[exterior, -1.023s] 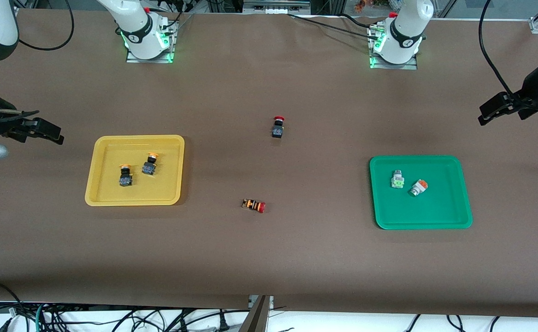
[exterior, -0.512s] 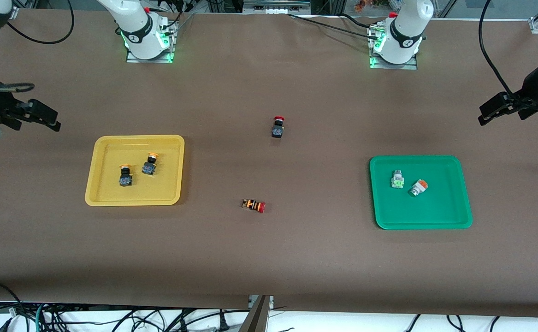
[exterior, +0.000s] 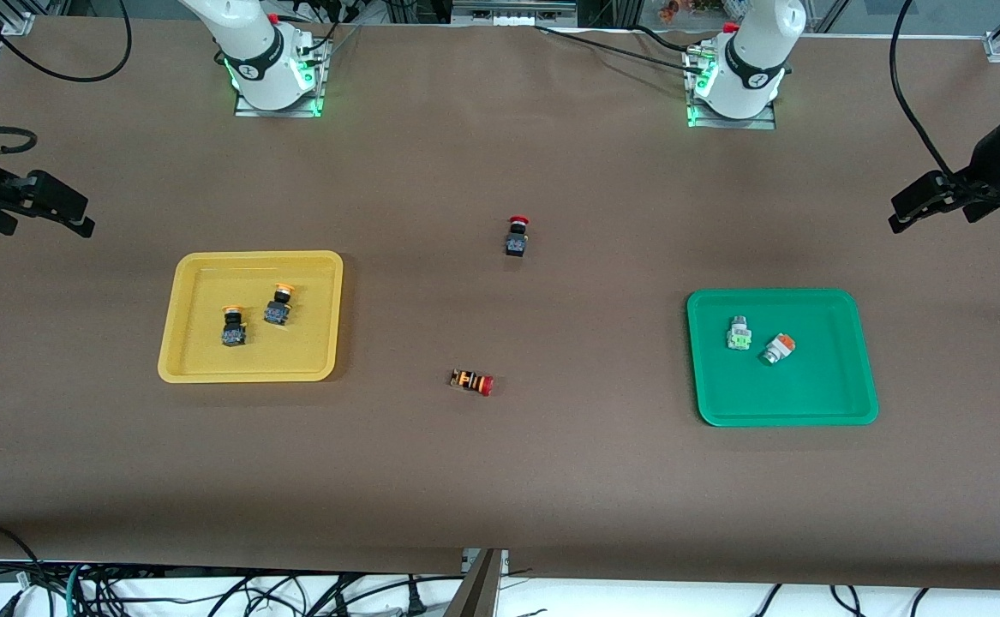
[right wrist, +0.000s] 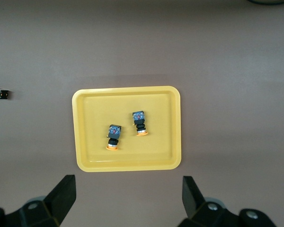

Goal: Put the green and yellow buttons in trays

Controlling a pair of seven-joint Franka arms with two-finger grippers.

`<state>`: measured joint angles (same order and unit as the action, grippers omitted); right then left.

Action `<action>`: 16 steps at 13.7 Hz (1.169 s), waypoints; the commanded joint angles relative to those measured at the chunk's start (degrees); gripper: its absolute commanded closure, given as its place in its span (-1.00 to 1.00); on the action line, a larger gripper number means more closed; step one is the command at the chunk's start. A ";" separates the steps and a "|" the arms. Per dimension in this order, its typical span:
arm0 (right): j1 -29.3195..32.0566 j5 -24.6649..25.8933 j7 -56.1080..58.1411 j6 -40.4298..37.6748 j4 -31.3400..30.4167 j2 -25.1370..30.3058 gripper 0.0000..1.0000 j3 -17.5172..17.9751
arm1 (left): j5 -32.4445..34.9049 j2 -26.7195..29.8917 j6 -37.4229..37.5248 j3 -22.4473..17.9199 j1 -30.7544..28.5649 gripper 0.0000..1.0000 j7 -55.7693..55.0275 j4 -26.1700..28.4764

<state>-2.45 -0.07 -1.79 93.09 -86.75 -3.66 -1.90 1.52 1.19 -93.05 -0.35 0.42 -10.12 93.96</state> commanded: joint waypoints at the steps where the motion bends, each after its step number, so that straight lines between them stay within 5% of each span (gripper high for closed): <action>1: -1.15 0.33 0.12 -1.15 1.41 -0.38 -0.99 -1.00 | -0.65 0.48 1.20 0.09 0.11 -1.00 -0.52 -0.62; 16: -1.77 0.59 0.12 -0.71 0.79 -3.27 -0.99 -2.41 | -0.56 0.48 1.20 0.09 0.11 -1.00 -0.52 -0.62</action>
<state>-3.65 -0.07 -1.79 93.01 -86.37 -5.74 -4.05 1.52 1.19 -93.04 -0.35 0.42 -10.12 93.96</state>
